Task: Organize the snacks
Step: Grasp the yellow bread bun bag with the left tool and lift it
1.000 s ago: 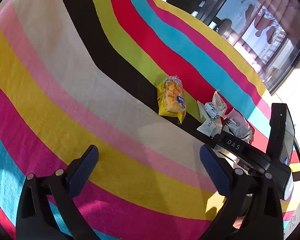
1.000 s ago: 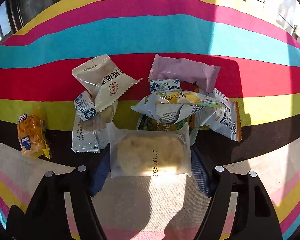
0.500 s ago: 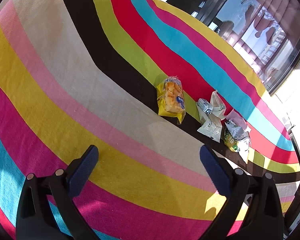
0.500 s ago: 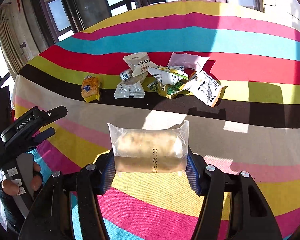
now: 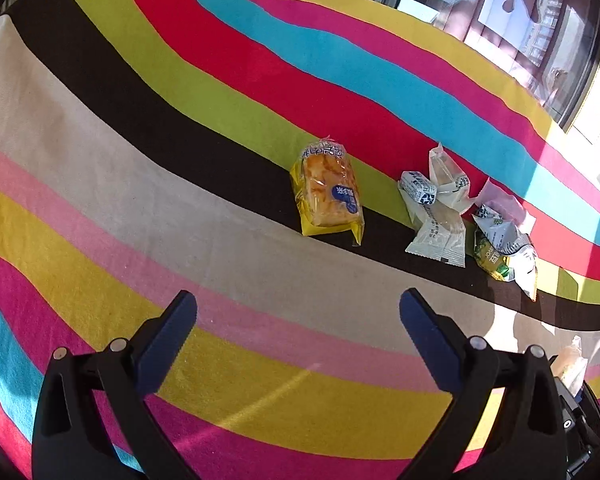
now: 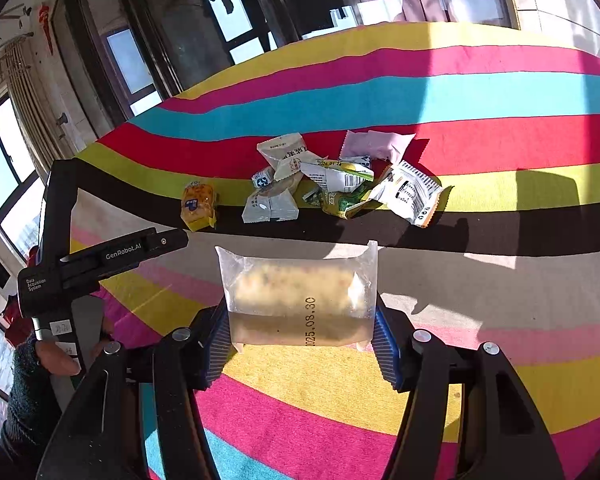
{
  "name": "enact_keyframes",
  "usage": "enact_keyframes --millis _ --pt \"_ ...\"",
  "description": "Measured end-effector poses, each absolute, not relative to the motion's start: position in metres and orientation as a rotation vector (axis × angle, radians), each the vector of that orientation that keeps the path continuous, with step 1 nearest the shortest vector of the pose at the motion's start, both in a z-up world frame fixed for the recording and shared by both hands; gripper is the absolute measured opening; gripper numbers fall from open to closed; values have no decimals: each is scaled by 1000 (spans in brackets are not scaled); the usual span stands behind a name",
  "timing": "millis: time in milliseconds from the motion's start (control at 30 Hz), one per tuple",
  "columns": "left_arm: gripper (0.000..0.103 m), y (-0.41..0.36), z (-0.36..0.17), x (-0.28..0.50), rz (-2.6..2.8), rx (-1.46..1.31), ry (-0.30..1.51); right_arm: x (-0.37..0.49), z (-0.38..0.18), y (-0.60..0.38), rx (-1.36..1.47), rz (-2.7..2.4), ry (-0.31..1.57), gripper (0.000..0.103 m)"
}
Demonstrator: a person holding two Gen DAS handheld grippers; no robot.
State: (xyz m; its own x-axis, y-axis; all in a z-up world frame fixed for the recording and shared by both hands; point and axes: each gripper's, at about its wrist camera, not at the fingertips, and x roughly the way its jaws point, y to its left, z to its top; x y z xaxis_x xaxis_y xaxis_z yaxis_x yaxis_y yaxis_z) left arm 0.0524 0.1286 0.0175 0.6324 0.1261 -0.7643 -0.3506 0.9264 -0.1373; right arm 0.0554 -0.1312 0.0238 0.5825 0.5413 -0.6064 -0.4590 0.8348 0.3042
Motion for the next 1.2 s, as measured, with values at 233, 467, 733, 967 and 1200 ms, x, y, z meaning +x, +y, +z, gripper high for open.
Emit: enact_keyframes --millis 233,467,733,967,1200 --pt "101 135 15 121 284 -326 932 57 23 -132 126 578 750 60" --pt "44 137 9 145 315 -274 930 57 23 -134 135 576 749 60" --pt "42 143 6 81 157 -306 874 57 23 -133 128 578 745 60" --pt "42 145 8 2 89 -323 798 55 24 -132 121 585 732 60" --pt "42 124 16 -60 43 -345 723 55 25 -132 122 587 732 60"
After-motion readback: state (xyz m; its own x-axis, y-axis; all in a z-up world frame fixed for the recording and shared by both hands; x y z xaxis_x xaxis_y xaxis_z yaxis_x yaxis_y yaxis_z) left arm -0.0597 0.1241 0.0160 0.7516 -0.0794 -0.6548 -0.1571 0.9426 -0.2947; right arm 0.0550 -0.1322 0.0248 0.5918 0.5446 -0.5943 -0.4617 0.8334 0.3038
